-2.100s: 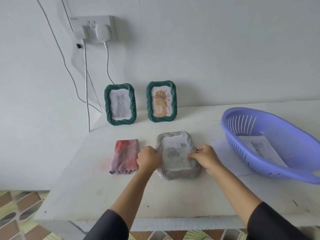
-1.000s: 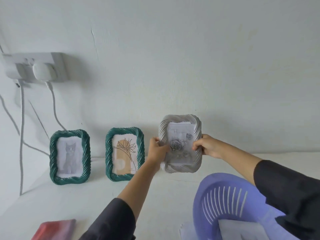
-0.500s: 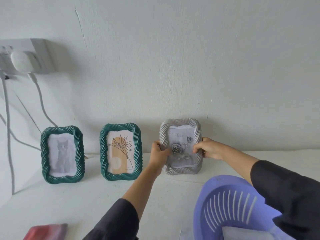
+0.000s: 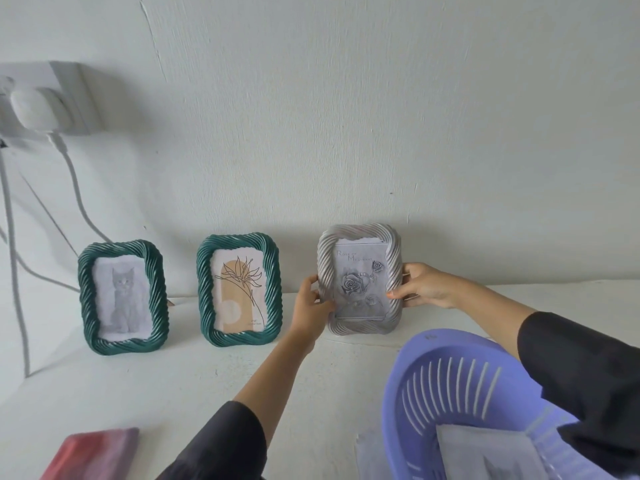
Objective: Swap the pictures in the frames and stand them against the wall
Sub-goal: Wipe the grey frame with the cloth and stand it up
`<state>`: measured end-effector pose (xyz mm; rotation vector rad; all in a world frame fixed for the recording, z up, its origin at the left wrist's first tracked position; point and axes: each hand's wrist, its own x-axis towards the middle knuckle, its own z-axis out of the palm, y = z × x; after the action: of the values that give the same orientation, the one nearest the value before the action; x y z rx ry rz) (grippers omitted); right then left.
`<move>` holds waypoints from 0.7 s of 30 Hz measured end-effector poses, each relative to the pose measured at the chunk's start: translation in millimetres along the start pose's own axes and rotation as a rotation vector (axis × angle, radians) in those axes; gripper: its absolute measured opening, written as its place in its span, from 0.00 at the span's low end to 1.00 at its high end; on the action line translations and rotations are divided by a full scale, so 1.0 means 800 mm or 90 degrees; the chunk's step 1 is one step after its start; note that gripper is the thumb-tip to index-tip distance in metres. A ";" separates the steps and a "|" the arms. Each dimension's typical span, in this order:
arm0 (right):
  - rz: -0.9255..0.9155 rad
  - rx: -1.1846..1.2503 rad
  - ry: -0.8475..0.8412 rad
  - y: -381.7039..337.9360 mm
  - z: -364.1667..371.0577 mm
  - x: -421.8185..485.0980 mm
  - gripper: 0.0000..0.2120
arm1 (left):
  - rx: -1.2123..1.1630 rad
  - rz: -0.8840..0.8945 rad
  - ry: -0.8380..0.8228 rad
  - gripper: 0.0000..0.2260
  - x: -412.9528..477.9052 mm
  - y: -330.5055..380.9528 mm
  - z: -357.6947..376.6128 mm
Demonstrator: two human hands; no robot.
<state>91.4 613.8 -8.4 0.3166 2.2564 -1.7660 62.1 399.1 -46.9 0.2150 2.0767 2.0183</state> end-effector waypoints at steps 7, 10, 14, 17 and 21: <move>-0.007 -0.014 -0.002 0.003 0.001 -0.008 0.10 | 0.000 0.015 -0.008 0.20 -0.008 0.000 0.000; -0.002 -0.046 0.002 0.003 0.000 -0.012 0.11 | 0.008 0.005 -0.001 0.20 -0.007 -0.001 0.000; 0.012 -0.098 0.008 0.006 -0.003 -0.016 0.12 | 0.012 -0.017 0.005 0.20 -0.006 -0.007 -0.003; 0.022 -0.123 0.003 0.009 -0.003 -0.017 0.13 | 0.019 -0.023 0.002 0.18 -0.006 -0.010 -0.004; 0.021 -0.143 -0.002 0.011 -0.003 -0.020 0.13 | 0.029 -0.024 -0.007 0.16 -0.005 -0.009 -0.004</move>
<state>108.8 617.8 -10.5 0.3030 2.4040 -1.4767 65.5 394.4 -54.0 0.1920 2.1055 1.9463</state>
